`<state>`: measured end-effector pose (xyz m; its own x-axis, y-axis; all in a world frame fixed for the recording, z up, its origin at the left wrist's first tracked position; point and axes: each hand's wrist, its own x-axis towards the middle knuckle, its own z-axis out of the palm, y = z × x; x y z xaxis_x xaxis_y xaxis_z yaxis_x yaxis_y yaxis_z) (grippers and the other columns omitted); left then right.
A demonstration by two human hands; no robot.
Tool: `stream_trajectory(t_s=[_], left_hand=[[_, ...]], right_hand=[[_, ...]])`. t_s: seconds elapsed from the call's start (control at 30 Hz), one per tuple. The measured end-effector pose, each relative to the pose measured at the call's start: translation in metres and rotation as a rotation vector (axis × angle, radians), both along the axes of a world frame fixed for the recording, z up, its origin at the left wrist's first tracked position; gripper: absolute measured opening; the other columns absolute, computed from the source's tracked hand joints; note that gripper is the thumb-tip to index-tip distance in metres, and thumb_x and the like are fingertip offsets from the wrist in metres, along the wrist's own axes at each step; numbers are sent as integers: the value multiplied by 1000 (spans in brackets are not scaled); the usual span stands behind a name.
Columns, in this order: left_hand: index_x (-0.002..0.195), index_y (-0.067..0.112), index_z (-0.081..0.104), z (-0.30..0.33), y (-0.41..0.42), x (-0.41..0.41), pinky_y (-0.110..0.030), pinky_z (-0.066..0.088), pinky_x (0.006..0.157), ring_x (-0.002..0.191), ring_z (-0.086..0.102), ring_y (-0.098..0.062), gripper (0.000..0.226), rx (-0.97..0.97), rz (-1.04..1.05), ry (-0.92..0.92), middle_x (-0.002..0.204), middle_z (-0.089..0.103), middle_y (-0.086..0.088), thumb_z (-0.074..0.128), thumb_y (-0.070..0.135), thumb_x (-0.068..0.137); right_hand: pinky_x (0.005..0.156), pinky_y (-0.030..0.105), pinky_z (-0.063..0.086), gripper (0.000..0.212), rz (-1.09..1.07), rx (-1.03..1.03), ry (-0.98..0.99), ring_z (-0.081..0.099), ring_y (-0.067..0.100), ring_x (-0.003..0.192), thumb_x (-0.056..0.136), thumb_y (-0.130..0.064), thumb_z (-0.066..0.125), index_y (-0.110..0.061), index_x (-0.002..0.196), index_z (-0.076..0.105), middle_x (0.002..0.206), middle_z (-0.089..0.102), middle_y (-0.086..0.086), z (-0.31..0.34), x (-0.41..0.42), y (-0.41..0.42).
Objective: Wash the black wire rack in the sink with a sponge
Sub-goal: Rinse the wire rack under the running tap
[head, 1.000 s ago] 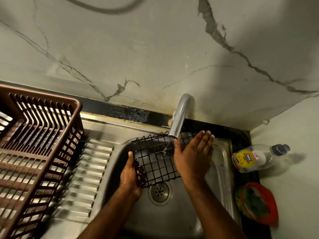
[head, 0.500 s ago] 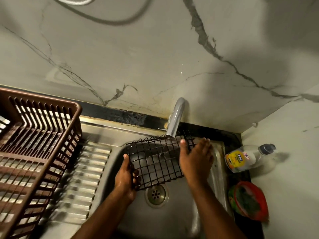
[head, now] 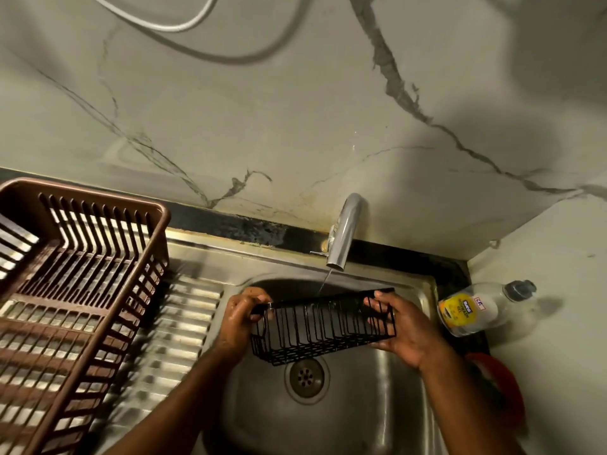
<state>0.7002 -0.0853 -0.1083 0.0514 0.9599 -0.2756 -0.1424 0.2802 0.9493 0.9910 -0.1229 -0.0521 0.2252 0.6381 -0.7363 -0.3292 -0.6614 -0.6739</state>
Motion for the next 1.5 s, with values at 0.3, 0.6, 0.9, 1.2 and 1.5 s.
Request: stream_trajectory(t_s=[0.3,0.6,0.9,1.2,1.5], left_hand=[[113,21,69,7,-22,17,-31,56,74,94,72,-18,35,-396,141,-159,112,74,-9,51,48,99],[105,26,67,24,-23,26,-70,45,100,106,69,-48,38,-659,-107,-286,119,69,-23,44,55,96],[138,42,50,21,-23,39,-60,61,74,90,75,-40,36,-338,-228,-64,123,64,-16,51,40,102],[134,33,58,20,-19,38,-43,61,63,95,74,-38,38,-285,-202,-123,122,68,-15,61,34,97],[142,39,50,16,-13,27,-50,61,65,88,75,-41,48,-262,-156,-109,124,65,-12,64,28,98]], right_hand=[[90,48,52,72,-100,493,-250,60,25,119,80,28,48,-25,129,56,126,66,2,-18,-25,-64],[61,29,59,80,-56,448,-466,66,22,102,78,32,44,-31,125,58,139,59,0,-14,4,-86],[79,29,56,23,815,147,-1077,66,7,85,94,-15,58,-35,94,70,97,72,-10,1,-16,9],[88,29,58,37,947,397,-753,69,6,93,88,2,55,-24,104,76,104,75,-4,-19,-104,53],[93,37,55,24,813,-63,-1126,67,14,95,91,-17,58,-29,101,75,106,74,-6,-33,-18,41]])
